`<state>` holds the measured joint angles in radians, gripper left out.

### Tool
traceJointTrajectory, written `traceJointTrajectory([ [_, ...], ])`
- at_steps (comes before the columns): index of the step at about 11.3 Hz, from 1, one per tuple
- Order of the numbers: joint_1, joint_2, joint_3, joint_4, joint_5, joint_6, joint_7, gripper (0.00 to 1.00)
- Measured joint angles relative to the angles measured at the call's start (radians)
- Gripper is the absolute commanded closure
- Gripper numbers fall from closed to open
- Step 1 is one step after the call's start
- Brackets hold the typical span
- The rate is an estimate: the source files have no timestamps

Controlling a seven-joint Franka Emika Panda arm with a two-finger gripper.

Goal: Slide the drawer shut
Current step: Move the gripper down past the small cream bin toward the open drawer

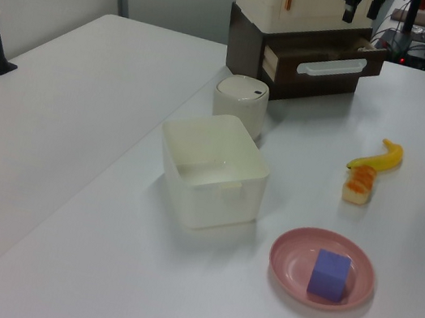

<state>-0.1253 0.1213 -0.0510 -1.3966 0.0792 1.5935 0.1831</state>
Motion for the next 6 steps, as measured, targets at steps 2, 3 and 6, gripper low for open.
traceJointTrajectory([
  [2,0.0,0.0,0.009,0.0,0.0,0.0,0.0,0.0],
  [3,0.0,0.0,0.014,0.0,0.0,0.0,0.0,0.0],
  [6,0.0,0.0,0.016,0.0,0.0,0.0,-0.001,0.0],
])
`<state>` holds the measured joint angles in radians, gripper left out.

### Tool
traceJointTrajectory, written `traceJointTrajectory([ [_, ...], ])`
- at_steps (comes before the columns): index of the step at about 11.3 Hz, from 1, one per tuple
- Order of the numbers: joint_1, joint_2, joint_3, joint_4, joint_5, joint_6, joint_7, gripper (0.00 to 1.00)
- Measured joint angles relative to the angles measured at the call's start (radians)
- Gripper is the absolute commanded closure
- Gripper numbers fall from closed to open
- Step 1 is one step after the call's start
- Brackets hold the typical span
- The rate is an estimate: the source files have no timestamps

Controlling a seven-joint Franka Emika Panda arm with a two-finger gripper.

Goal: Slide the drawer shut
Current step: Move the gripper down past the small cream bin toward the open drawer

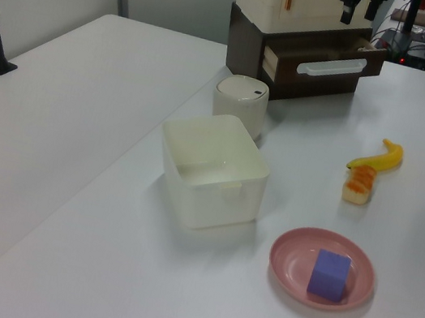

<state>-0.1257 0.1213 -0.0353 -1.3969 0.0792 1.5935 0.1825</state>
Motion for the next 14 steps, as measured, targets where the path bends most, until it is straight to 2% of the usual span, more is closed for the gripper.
traceJointTrajectory([
  [7,-0.015,-0.007,-0.005,0.0,0.0,0.0,-0.025,0.0],
  [10,-0.015,-0.008,-0.005,0.0,-0.081,-0.045,-0.039,0.0],
  [14,-0.015,-0.008,-0.005,0.0,-0.108,-0.066,-0.04,0.01],
])
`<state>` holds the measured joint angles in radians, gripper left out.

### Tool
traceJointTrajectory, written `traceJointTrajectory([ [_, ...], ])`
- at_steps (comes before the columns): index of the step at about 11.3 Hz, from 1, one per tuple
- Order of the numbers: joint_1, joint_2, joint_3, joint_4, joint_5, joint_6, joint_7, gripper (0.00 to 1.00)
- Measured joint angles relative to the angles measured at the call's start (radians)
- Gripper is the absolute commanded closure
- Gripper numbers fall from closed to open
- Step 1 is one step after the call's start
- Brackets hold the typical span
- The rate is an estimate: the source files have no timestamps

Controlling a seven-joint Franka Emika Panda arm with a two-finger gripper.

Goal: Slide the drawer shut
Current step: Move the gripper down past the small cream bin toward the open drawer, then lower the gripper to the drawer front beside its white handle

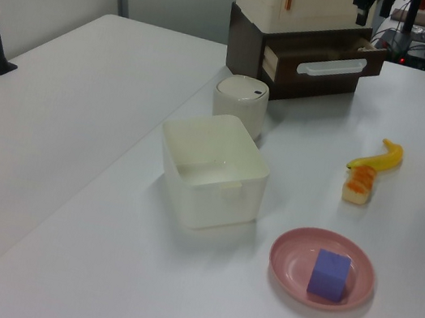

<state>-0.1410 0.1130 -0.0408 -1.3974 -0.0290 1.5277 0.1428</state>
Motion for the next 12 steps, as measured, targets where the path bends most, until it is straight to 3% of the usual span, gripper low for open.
traceJointTrajectory([
  [1,-0.001,0.0,-0.001,-0.001,-0.008,-0.001,0.0,0.03],
  [2,-0.003,0.0,-0.002,-0.001,-0.012,-0.001,0.0,0.13],
  [5,-0.026,0.0,-0.004,-0.002,-0.013,-0.001,0.0,1.0],
  [10,-0.029,0.008,-0.004,-0.031,-0.012,0.014,0.0,1.0],
  [12,-0.035,0.012,-0.004,-0.086,-0.012,0.106,0.002,1.0],
])
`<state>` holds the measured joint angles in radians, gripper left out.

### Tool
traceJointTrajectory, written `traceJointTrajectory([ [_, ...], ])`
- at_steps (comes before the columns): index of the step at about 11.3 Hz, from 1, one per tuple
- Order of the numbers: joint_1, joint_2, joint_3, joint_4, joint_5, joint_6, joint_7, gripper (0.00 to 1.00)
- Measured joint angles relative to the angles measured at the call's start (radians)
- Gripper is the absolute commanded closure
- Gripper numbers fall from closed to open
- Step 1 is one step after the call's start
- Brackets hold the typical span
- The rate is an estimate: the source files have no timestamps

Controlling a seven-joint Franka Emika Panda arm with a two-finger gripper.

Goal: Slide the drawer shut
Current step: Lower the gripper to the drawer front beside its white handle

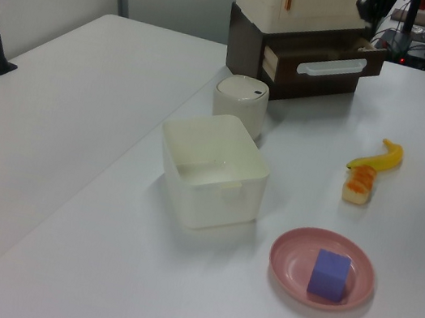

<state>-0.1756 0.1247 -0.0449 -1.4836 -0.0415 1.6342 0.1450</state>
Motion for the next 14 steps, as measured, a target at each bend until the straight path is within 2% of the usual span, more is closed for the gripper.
traceJointTrajectory([
  [3,-0.019,0.013,-0.002,-0.104,0.0,0.235,0.041,1.0],
  [6,-0.02,0.03,-0.003,-0.227,-0.06,0.449,0.048,1.0],
  [10,-0.029,0.048,-0.008,-0.296,-0.135,0.492,0.053,1.0],
  [14,-0.077,0.085,-0.019,-0.357,-0.18,0.617,0.054,1.0],
])
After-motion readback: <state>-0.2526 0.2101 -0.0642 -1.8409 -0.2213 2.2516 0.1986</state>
